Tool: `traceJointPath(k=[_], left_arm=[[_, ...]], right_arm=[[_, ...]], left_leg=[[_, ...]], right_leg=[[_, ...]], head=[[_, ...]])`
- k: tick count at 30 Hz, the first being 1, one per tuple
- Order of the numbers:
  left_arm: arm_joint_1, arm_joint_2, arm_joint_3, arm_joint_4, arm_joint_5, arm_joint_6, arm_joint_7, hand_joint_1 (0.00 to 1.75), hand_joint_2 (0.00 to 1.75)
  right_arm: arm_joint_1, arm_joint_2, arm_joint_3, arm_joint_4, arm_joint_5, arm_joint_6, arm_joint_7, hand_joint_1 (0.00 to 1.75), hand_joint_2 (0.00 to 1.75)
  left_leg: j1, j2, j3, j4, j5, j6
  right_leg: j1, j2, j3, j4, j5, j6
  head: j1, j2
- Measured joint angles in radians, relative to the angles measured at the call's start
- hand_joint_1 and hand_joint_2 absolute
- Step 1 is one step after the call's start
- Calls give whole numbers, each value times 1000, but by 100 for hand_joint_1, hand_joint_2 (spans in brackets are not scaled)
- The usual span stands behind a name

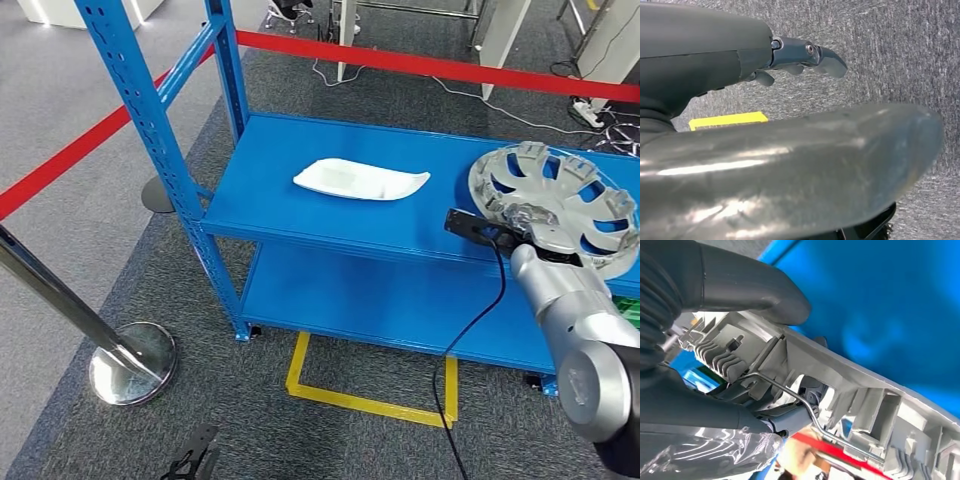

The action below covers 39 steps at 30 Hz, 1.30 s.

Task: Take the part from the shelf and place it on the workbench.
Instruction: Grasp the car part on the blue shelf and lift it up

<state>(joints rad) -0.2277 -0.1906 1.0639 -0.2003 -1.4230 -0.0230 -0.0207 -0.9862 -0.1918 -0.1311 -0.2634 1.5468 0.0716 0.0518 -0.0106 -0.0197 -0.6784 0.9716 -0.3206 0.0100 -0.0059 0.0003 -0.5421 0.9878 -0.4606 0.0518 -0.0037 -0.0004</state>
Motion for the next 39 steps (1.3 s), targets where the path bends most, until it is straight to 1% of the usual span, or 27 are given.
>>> traceJointPath(k=[2,5,7,10,16,22,28,32,36,39], left_arm=[[3,1,1,0,4,3,-13,0,175],[9,4,6,0,16,4,-47,0,175],[13,6,14,0,20,4,-62,0,175],[18,8,19,0,24,5,-71,0,175],[24,11,21,0,24,14,-73,0,175],[33,15,21,0,29,36,-74,0,175],[42,15,22,0,34,41,-75,0,175],[50,16,26,0,45,43,-80,0,175],[64,18,38,0,55,46,-88,0,175],[71,18,46,0,70,54,-91,0,175]], right_arm=[[-8,5,5,-7,-9,-33,-33,175,175],[-29,18,10,-29,-43,-112,-106,175,175],[-53,31,12,-44,-59,-141,-134,175,175],[-76,47,18,-64,-72,-150,-152,175,175],[-78,63,44,-91,-108,-186,-174,175,175],[-64,78,91,-140,-194,-243,-221,175,175],[-46,91,137,-202,-264,-262,-237,175,175],[-11,90,192,-294,-370,-288,-243,175,175],[38,81,250,-442,-462,-296,-228,175,175],[89,65,290,-560,-535,-311,-213,175,175]], left_leg=[[0,0,0,0,0,0],[0,0,-1,0,0,0],[0,0,-2,0,0,0],[0,-1,-2,0,0,0],[0,-1,-3,0,0,0],[0,-1,-3,0,0,0],[0,-1,-3,0,0,0],[0,-1,-3,0,0,-1],[0,-1,-3,0,-1,-1],[1,-1,-3,0,-1,-1]], right_leg=[[0,0,0,0,0,0],[0,1,-2,1,0,0],[0,1,-3,1,0,0],[0,-2,-2,1,-1,-1],[0,-2,-3,1,-1,-2],[0,-2,-3,1,-1,-2],[0,-2,-4,1,-1,-2],[0,-1,-4,1,-1,-2],[0,0,-6,1,-1,-2],[0,-1,-7,1,-2,-2]], head=[[0,0],[0,0],[0,0],[0,0],[0,0],[0,0],[0,0],[0,0],[0,0],[0,0]])
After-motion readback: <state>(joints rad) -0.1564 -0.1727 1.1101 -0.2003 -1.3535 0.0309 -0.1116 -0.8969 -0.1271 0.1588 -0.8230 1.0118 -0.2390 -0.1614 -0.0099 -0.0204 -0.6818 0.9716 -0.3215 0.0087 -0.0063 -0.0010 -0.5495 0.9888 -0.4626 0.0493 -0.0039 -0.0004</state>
